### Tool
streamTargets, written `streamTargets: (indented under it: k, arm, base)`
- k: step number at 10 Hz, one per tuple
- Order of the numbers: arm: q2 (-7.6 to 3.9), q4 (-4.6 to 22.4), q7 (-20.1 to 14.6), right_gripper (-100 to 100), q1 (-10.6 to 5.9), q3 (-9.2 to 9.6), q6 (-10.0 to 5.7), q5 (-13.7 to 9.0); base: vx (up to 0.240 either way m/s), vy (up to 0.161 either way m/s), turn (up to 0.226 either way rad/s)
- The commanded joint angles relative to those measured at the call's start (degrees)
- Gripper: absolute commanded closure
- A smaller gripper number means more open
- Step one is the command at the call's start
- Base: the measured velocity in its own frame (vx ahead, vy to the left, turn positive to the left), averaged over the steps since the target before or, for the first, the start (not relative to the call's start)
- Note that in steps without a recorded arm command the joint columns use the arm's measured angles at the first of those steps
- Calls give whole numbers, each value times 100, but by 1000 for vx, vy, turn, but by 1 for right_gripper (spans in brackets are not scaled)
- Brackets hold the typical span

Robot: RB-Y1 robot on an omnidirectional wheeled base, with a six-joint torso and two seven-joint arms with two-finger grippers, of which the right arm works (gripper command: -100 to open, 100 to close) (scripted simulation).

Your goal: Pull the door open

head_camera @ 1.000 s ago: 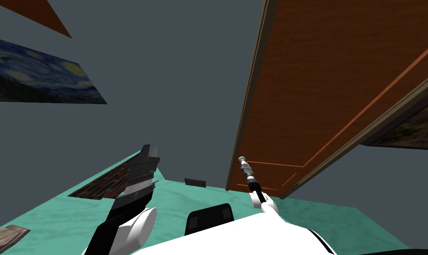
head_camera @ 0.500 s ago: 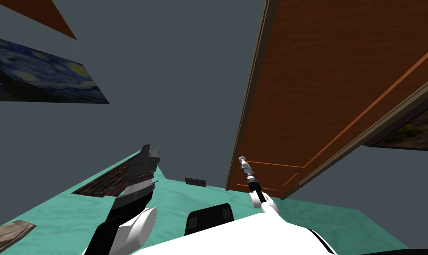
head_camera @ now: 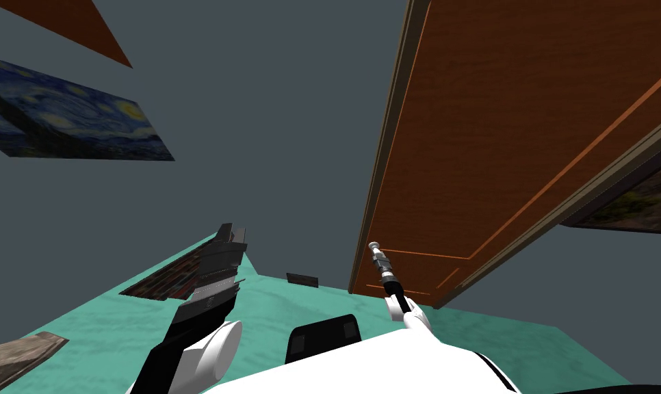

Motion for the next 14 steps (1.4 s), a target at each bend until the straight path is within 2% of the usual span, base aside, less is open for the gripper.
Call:
streamTargets:
  k: [1,14]
  arm:
    - [6,-15,-215,100,17,34,7,-51]
    - [-57,-27,-2029,100,33,313,12,-519]
  base:
    - [-22,-9,25]
    - [-30,-9,30]
